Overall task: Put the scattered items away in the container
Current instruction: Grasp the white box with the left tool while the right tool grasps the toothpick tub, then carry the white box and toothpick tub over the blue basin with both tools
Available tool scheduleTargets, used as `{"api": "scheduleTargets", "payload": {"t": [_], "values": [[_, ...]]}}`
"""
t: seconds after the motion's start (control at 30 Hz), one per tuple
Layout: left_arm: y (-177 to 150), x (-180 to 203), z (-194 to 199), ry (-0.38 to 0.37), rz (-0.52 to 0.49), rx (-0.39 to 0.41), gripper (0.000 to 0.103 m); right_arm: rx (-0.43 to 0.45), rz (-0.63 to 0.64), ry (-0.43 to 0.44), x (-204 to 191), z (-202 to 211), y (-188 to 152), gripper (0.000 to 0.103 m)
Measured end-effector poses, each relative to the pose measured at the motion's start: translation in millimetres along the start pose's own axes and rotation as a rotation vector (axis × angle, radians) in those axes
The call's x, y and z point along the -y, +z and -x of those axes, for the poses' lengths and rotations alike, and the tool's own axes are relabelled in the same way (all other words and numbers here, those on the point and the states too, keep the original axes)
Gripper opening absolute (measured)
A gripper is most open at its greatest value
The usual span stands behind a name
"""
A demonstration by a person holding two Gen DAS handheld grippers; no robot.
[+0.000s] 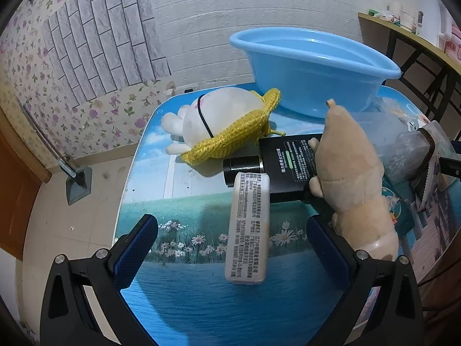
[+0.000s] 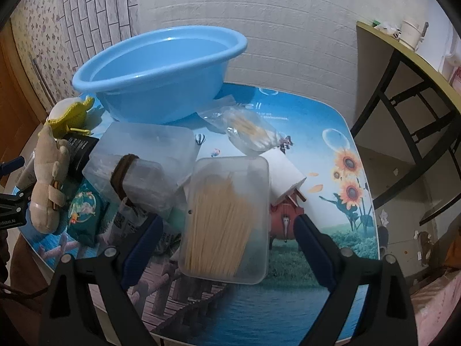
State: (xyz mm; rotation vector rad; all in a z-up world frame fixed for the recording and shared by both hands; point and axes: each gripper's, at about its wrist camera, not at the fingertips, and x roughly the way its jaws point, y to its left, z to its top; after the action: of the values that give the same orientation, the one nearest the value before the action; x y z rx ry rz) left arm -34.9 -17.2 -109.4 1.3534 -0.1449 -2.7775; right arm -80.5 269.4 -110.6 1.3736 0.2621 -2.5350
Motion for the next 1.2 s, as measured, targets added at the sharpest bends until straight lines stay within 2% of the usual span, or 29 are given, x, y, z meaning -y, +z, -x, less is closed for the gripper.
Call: {"api": "scheduleTargets", "payload": {"t": [0.13, 0.23, 0.33, 0.5, 0.67, 0.97, 1.2], "values": [[-1, 0, -1, 0.015, 0.002, 0.007, 0.102, -0.029, 0.003, 0.002, 0, -7, -3, 0.078], [-2, -2, -2, 0.007, 0.011, 0.007, 0.094, -0.040, 0.006, 0.005, 1, -9, -5, 0.069], [-3, -3, -4, -0.004, 0.018, 0.000, 0.081, -0.044, 0.010, 0.008, 0, -9, -6, 0.065], [-4, -5, -3, -0.021, 0.025, -0.004, 0.045, -0.037, 0.016, 0.007, 1, -5, -8, 0.063], [-3, -8, 2, -0.048, 0.040, 0.011, 0.022, -0.009, -0.004, 0.028, 4, 4, -7, 0.062], [6, -20, 21, -0.076, 0.090, 0.054, 0.019, 0.078, -0.021, 0.079, 6, 27, 3, 0.062], [31, -21, 45, -0.069, 0.069, 0.119, 0.019, 0.142, 0.008, 0.135, -3, 48, 24, 0.062]]}}
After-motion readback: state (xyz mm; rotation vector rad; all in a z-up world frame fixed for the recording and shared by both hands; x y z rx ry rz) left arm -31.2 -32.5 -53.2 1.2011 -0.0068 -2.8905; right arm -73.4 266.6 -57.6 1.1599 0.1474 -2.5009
